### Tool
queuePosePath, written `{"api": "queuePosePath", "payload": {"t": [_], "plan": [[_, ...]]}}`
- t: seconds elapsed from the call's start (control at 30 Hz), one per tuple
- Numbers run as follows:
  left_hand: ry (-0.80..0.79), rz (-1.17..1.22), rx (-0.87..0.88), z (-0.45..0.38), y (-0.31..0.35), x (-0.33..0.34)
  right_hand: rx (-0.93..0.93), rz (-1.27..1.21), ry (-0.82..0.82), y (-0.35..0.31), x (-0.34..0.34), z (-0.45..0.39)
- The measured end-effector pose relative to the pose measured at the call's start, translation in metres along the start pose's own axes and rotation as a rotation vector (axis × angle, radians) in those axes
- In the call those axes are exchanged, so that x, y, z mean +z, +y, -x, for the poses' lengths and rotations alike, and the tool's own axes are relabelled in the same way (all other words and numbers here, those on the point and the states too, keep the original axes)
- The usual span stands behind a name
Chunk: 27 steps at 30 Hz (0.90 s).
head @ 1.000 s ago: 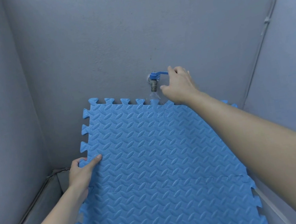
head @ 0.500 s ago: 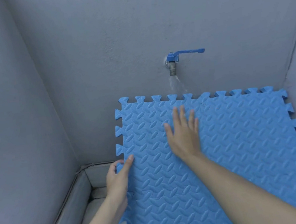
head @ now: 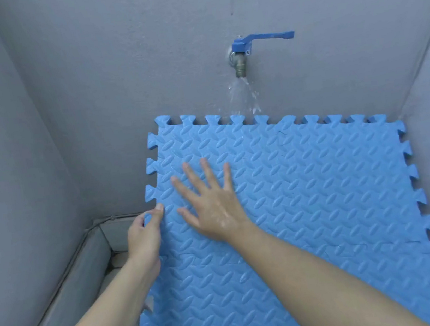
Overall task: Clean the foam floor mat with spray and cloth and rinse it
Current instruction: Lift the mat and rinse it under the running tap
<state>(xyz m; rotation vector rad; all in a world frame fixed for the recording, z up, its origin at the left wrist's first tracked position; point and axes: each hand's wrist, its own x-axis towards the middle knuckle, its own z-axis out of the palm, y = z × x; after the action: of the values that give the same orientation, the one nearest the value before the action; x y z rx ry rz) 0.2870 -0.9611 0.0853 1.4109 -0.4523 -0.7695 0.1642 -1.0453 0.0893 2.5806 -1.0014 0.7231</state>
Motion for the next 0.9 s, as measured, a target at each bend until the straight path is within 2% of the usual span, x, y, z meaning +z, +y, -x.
{"api": "queuePosePath", "payload": {"t": [0.03, 0.07, 0.1, 0.17, 0.27, 0.33, 0.37, 0.43, 0.5, 0.6, 0.63, 0.67, 0.7, 0.77, 0.8, 0.83, 0.9], "plan": [[0.004, 0.006, 0.008, 0.0, -0.001, -0.001, -0.231, 0.043, -0.052, 0.001, 0.005, 0.017], [0.008, 0.01, 0.014, -0.003, -0.001, -0.003, -0.322, 0.069, -0.066, 0.015, 0.006, 0.028], [0.021, 0.001, 0.016, -0.005, 0.001, -0.008, -0.269, 0.069, -0.042, 0.039, 0.003, 0.035], [0.064, -0.044, 0.038, -0.011, 0.006, -0.022, 0.119, 0.061, 0.026, 0.099, -0.012, 0.049], [0.135, -0.075, 0.077, -0.018, 0.018, -0.05, 0.794, -0.053, 0.02, 0.185, -0.044, 0.084], [0.176, -0.087, 0.085, -0.022, 0.024, -0.064, 1.008, -0.136, 0.032, 0.2, -0.053, 0.107], [0.193, -0.094, 0.09, -0.023, 0.026, -0.069, 1.015, -0.12, 0.002, 0.19, -0.049, 0.116], [0.212, -0.106, 0.083, -0.022, 0.026, -0.073, 0.881, -0.044, -0.076, 0.145, -0.031, 0.128], [0.234, -0.116, 0.076, -0.022, 0.023, -0.075, 0.551, -0.009, -0.142, 0.088, -0.015, 0.128], [0.213, -0.118, 0.06, -0.016, 0.028, -0.074, -0.155, 0.071, -0.245, 0.045, -0.01, 0.098], [0.182, -0.127, 0.064, -0.014, 0.031, -0.075, -0.22, 0.099, -0.216, 0.049, -0.013, 0.078], [0.127, -0.156, 0.068, -0.013, 0.033, -0.076, -0.14, 0.115, -0.176, 0.058, -0.02, 0.056], [0.057, -0.194, 0.067, -0.011, 0.037, -0.077, 0.07, 0.084, -0.151, 0.071, -0.028, 0.036], [-0.091, -0.253, 0.025, -0.008, 0.045, -0.081, 0.608, -0.095, -0.118, 0.095, -0.047, 0.009], [-0.126, -0.281, 0.005, -0.006, 0.047, -0.083, 0.749, -0.174, -0.113, 0.096, -0.052, 0.005], [-0.129, -0.285, -0.004, -0.007, 0.049, -0.082, 0.749, -0.185, -0.141, 0.089, -0.053, 0.008], [-0.088, -0.267, 0.001, -0.003, 0.05, -0.082, 0.426, -0.086, -0.25, 0.039, -0.033, 0.039]]}}
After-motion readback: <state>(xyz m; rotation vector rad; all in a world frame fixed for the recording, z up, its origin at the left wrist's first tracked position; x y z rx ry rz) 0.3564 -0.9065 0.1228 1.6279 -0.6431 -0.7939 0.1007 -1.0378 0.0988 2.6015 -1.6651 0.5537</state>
